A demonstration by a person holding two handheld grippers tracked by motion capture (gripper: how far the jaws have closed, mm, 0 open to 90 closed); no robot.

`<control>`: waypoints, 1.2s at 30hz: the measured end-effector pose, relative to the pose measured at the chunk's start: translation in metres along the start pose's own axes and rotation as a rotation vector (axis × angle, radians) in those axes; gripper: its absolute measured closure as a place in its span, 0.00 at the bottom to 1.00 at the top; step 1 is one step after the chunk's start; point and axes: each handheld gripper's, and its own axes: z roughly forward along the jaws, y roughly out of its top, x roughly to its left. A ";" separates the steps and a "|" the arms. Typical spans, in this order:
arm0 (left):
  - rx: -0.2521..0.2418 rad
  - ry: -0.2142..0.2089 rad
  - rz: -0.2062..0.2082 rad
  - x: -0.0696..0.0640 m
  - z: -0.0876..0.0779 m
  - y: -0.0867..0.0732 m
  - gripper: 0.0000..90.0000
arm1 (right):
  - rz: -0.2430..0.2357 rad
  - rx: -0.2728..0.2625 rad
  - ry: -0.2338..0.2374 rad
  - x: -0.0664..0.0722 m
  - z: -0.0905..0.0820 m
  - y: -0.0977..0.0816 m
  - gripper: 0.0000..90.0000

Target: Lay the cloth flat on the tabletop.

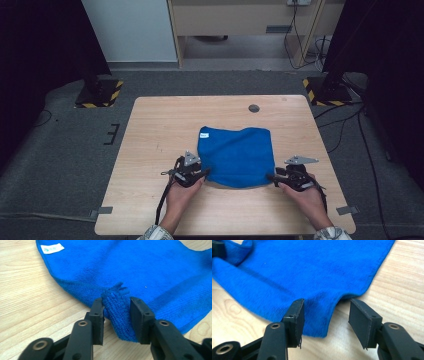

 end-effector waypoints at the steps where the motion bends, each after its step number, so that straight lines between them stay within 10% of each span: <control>1: 0.002 -0.005 -0.001 0.001 0.000 0.000 0.79 | 0.004 0.001 0.008 0.001 -0.001 -0.002 0.52; 8: 0.017 -0.007 -0.006 0.003 0.005 0.003 0.92 | -0.048 0.026 0.045 0.008 -0.004 -0.012 0.55; 19: -0.012 0.013 -0.049 0.013 -0.002 0.005 0.93 | -0.103 -0.006 0.099 0.017 -0.013 0.003 0.95; 36: -0.002 -0.009 0.002 -0.001 -0.015 -0.007 0.80 | -0.050 0.067 0.092 0.012 -0.035 0.010 0.98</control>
